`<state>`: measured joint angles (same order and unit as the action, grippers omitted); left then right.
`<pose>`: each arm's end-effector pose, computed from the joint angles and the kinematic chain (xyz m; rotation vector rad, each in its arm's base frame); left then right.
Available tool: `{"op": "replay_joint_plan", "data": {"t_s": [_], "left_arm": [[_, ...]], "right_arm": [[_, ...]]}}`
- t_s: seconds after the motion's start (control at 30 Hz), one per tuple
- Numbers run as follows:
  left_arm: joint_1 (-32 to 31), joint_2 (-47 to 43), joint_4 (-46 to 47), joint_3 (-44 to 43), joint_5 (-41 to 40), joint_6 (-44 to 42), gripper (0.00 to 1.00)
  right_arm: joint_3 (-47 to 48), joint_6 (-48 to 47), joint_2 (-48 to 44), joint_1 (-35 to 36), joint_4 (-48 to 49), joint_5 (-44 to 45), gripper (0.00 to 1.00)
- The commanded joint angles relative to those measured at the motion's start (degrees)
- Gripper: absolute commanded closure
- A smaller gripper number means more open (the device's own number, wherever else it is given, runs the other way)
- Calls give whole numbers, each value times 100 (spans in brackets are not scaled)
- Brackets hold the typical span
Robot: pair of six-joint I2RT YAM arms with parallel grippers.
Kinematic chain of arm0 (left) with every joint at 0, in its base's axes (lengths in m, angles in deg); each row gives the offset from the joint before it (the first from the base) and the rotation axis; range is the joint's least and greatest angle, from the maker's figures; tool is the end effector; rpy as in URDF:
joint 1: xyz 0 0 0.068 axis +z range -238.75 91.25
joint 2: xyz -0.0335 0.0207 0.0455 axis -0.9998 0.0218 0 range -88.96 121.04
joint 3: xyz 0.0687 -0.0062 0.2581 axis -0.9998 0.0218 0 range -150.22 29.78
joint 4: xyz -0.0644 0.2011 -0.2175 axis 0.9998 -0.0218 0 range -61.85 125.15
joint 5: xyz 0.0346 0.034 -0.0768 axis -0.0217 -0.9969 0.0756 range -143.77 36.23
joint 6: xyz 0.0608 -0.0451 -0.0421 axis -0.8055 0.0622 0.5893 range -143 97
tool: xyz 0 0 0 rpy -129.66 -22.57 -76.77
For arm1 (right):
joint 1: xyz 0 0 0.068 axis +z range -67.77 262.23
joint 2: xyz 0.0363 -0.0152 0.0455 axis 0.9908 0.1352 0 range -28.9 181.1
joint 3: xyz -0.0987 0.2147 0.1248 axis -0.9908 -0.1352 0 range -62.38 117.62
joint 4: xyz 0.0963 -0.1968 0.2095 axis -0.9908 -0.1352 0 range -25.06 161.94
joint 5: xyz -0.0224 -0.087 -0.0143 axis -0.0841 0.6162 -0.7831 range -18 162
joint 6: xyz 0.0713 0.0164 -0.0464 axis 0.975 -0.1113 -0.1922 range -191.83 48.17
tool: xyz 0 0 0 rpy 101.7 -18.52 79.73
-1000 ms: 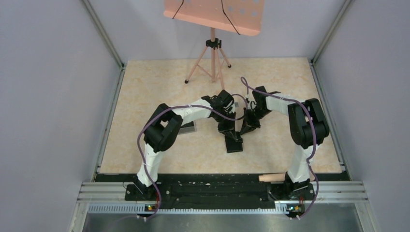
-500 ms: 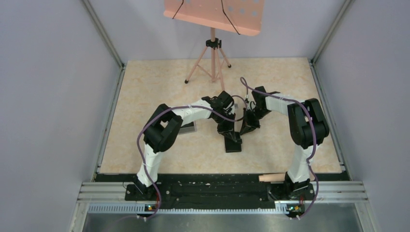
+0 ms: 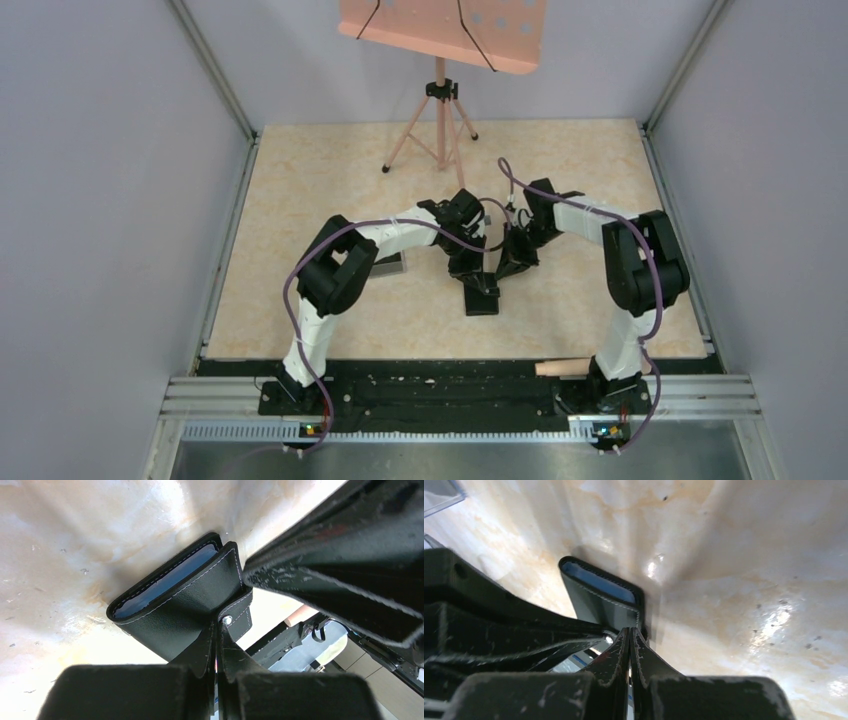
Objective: Put the credit cards into the card holder
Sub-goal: Close the card holder at the center of the board.
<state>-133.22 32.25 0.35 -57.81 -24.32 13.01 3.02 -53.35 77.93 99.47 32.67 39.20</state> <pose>0.3158 -0.3626 0.0934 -0.3640 -2.9227 0.9521 0.3445 0.1504 0.0778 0.0394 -2.9814 -0.9091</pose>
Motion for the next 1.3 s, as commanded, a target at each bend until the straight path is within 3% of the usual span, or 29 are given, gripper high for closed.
{"op": "replay_joint_plan", "data": {"t_s": [0.0, 0.23, 0.63, 1.27], "left_arm": [[-36, -206, -39, -60, -238, -94, 100], [-36, -158, -43, -52, -272, -94, 100], [-36, -59, -42, -22, -505, -103, 100], [-245, -4, 94, 611, -1684, 182, 100]], "right_arm": [[-148, -147, -479, 112, 185, -390, 100], [-257, -229, -399, 213, 215, -710, 100], [-359, -260, -41, 374, 103, -432, 100], [-1083, 44, 1, 929, 260, 1239, 100]]}}
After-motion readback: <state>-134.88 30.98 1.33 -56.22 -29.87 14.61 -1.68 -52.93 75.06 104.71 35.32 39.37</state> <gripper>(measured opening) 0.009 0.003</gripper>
